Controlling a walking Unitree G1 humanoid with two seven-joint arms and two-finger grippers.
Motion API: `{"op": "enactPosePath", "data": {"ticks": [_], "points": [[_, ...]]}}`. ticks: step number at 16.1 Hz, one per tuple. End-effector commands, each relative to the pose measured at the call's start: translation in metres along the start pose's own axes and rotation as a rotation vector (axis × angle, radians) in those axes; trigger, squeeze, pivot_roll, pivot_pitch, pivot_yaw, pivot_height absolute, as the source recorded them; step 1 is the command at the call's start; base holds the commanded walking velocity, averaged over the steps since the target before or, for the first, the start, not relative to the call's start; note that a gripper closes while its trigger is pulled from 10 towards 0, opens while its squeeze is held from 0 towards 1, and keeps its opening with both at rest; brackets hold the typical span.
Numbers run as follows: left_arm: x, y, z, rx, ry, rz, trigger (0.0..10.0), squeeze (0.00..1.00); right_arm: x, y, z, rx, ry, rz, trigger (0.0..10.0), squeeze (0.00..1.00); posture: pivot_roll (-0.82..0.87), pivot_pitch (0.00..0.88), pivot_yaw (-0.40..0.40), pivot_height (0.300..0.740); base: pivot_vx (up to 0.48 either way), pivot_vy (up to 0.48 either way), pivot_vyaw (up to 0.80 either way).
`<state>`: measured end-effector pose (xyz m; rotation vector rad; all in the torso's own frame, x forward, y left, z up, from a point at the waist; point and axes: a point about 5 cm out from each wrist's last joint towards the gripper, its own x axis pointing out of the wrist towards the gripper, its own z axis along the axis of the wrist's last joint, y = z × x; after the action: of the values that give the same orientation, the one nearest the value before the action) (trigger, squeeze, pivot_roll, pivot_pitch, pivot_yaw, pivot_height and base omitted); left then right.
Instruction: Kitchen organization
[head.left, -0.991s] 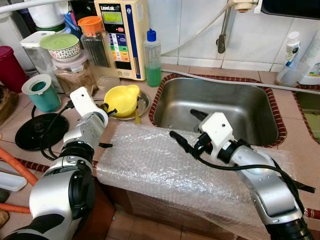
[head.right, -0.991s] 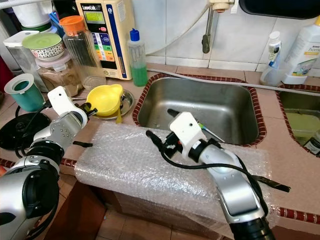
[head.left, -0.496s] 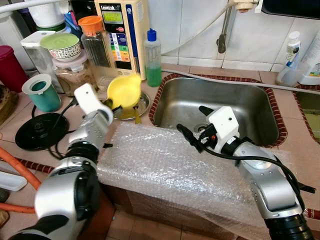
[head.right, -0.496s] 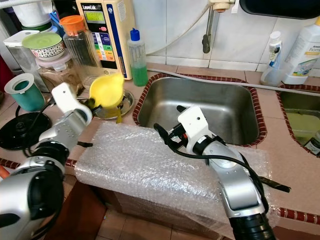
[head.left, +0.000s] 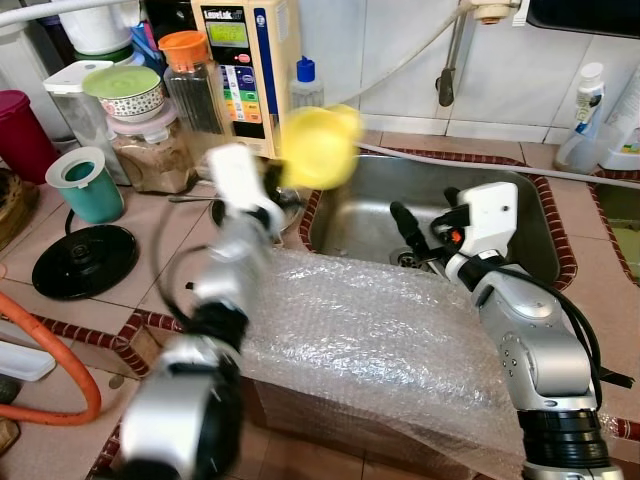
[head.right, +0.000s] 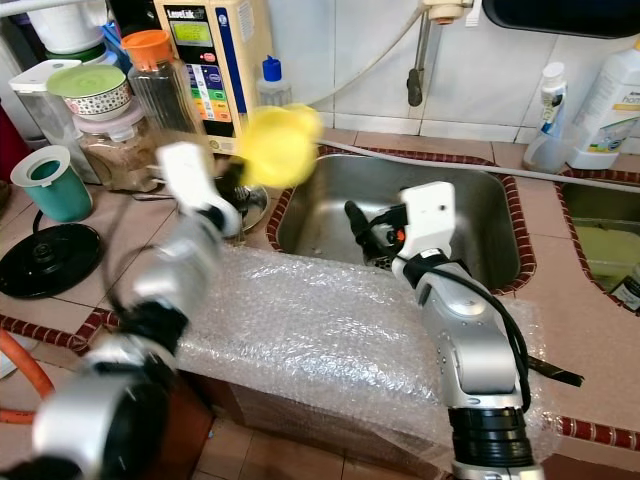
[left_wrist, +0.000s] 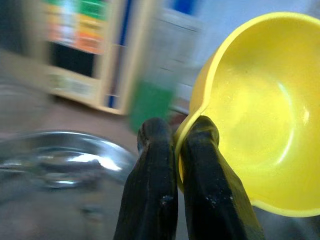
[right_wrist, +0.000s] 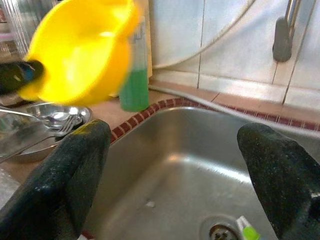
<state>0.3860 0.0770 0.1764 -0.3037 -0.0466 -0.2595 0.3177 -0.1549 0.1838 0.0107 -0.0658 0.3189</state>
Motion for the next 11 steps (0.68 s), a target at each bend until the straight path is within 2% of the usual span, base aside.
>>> {"op": "enactPosePath", "data": {"ticks": [1,3,4,6,9,11], "points": [[-0.001,-0.009,0.003,0.035,-0.03,-0.055,0.0,0.0,0.003,-0.001,0.006,0.028,-0.007,-0.017,10.0,0.0,-0.1,0.0,0.096,0.74,0.0,0.0,0.0],[-0.006,-0.027,-0.005,0.027,-0.03,-0.119,0.0,0.0,0.002,-0.009,0.001,0.145,0.003,-0.058,10.0,0.0,-0.1,0.0,0.095,0.74,0.0,0.0,0.0],[-0.008,-0.031,-0.008,0.046,-0.027,-0.136,0.0,0.0,0.002,-0.012,0.0,0.142,0.005,-0.083,10.0,0.0,-0.1,0.0,0.095,0.74,0.0,0.0,0.0],[-0.011,-0.04,-0.013,0.033,-0.021,-0.168,0.0,0.0,0.003,-0.013,0.001,0.156,0.007,-0.089,10.0,0.0,-0.1,0.0,0.094,0.74,0.0,0.0,0.0],[-0.017,-0.05,-0.019,0.042,-0.003,-0.202,0.0,0.0,0.007,-0.006,0.005,0.2,-0.011,-0.062,10.0,0.0,-0.1,0.0,0.092,0.74,0.0,0.0,0.0],[-0.018,-0.049,-0.02,0.043,0.002,-0.199,0.0,0.0,0.008,0.0,0.009,0.227,-0.033,-0.02,10.0,0.0,-0.1,0.0,0.09,0.74,0.0,0.0,0.0]]}}
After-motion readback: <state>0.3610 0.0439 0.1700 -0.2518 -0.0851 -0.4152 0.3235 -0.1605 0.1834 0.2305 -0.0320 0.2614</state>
